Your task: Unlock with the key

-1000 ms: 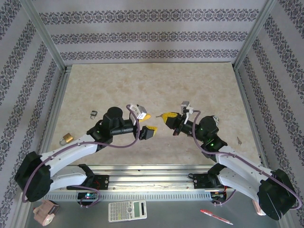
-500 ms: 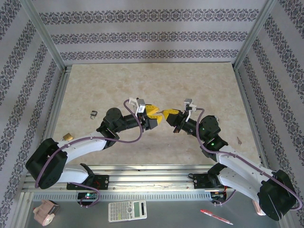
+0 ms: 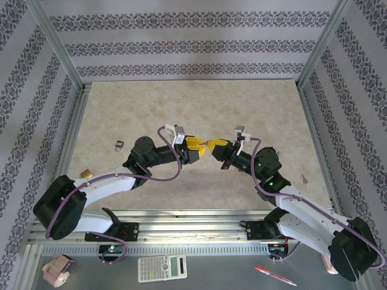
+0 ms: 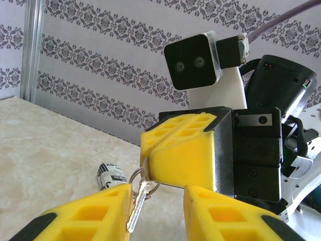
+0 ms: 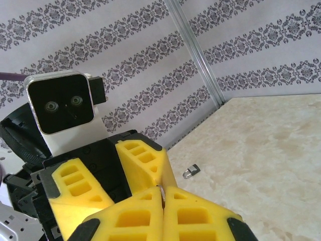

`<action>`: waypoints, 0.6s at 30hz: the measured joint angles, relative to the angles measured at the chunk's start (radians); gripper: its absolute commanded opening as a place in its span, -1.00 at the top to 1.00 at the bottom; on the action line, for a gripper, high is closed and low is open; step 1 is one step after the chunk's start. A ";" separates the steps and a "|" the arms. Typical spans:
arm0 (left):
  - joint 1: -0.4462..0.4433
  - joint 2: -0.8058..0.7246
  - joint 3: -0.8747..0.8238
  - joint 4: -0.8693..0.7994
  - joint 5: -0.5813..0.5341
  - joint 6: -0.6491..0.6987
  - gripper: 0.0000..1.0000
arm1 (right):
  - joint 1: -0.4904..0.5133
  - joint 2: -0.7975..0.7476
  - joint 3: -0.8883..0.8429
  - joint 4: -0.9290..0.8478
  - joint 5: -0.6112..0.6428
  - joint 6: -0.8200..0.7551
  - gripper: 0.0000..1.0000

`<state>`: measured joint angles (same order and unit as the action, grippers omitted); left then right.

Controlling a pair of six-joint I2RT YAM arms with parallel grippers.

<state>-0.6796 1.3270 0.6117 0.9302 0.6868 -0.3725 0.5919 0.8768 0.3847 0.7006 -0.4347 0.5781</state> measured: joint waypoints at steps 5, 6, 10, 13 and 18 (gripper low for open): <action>0.001 0.004 0.004 0.000 0.016 -0.003 0.54 | 0.000 -0.006 0.000 0.000 -0.003 0.000 1.00; 0.001 0.004 0.004 0.000 0.017 -0.004 0.61 | 0.002 -0.007 0.000 0.001 -0.003 0.000 1.00; 0.008 0.005 0.006 -0.001 0.025 -0.005 0.80 | 0.005 -0.006 0.000 0.008 -0.013 0.003 1.00; 0.010 0.008 0.011 -0.001 0.039 -0.007 0.92 | 0.006 -0.005 0.000 0.014 -0.017 0.003 1.00; 0.014 0.010 0.013 0.000 0.054 -0.010 1.00 | 0.006 -0.003 0.000 0.020 -0.018 0.003 1.00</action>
<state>-0.6655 1.3365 0.6250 0.9298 0.7406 -0.3828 0.5983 0.8742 0.3847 0.7204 -0.4526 0.5816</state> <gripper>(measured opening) 0.047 0.061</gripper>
